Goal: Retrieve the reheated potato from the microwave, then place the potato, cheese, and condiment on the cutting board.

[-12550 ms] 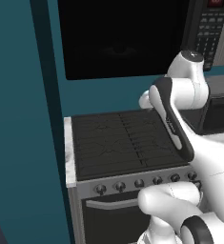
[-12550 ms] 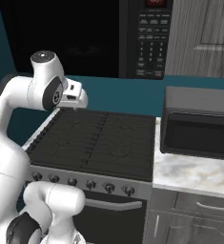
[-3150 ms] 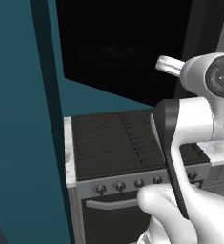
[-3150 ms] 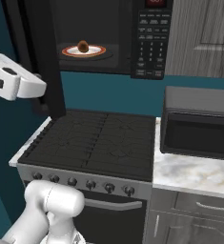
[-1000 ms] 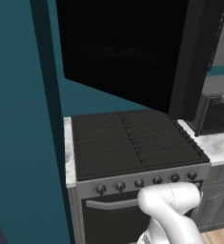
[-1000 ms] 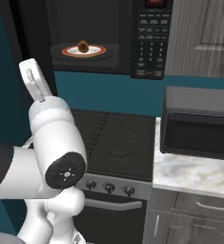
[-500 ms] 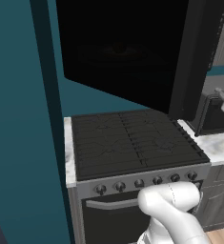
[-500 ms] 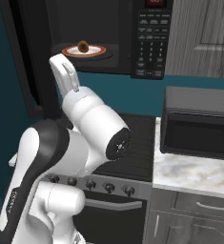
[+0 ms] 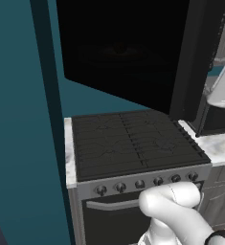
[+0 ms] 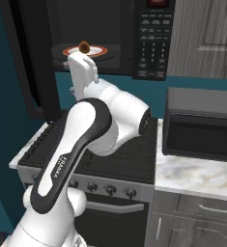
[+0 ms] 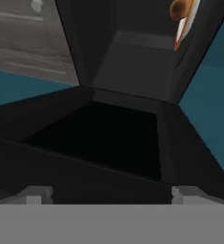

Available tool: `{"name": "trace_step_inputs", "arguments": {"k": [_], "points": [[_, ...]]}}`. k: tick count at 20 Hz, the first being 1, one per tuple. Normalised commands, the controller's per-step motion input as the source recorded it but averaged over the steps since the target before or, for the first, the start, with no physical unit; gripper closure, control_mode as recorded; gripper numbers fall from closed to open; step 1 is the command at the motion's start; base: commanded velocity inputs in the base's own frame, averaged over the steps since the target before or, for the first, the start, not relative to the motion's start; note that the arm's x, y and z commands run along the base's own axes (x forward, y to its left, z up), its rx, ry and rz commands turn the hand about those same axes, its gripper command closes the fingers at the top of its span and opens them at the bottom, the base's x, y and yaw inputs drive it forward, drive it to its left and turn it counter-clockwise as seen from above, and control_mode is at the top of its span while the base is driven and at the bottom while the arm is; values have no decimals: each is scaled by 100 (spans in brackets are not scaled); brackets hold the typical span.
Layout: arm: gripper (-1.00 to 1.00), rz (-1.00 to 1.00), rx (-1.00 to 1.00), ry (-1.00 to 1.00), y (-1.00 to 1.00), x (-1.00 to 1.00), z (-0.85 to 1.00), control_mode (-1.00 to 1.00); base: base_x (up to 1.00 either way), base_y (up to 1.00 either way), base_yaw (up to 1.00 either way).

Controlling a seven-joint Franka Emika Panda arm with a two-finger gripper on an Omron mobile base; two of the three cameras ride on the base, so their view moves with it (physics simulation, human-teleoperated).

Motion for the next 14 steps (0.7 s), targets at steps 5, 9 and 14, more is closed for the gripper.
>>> {"name": "trace_step_inputs", "arguments": {"k": [5,9,14], "points": [[-100,19,-4,0,1,29,-3,-100,0,0,0],[-100,12,-12,0,18,27,-1,-100,0,0,0],[-100,9,-14,0,20,23,0,-100,0,0,0]]}}
